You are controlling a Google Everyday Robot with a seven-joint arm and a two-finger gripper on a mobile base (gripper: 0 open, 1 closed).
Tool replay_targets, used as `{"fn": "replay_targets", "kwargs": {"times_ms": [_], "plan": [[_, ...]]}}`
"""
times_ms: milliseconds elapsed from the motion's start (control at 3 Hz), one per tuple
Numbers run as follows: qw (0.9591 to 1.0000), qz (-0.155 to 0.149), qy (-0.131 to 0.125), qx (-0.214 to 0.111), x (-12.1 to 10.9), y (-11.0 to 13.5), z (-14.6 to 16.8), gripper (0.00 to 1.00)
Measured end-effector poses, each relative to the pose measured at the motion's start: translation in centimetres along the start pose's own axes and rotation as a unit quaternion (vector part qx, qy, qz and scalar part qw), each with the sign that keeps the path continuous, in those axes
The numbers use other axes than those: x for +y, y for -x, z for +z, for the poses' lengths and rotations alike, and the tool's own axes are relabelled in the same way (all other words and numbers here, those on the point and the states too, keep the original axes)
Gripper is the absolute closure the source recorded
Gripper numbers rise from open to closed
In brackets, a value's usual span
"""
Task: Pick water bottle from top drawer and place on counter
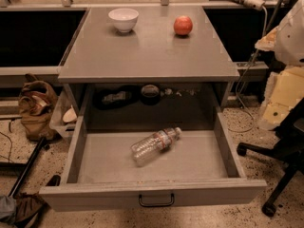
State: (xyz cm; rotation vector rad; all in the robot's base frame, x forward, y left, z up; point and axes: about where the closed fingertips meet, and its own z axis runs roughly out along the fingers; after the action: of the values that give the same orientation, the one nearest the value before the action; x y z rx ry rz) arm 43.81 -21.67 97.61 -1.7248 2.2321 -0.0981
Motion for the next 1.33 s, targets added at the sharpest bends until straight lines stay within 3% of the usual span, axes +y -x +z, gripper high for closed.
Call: {"fn": "replay_targets", "kwargs": {"times_ms": [333,667,1000,1333], "plan": [[1.0,0.0,0.0,0.0,0.0,0.0,0.0,0.0],[0.9998,-0.003,-0.003,-0.019,0.1,1.0,2.0,0.0],[0.9988,0.003,-0.001,-0.049,0.6,3.2,6.6,0.0],[0.997,0.014,-0.003,-0.075,1.1,7.5,15.1,0.0]]}}
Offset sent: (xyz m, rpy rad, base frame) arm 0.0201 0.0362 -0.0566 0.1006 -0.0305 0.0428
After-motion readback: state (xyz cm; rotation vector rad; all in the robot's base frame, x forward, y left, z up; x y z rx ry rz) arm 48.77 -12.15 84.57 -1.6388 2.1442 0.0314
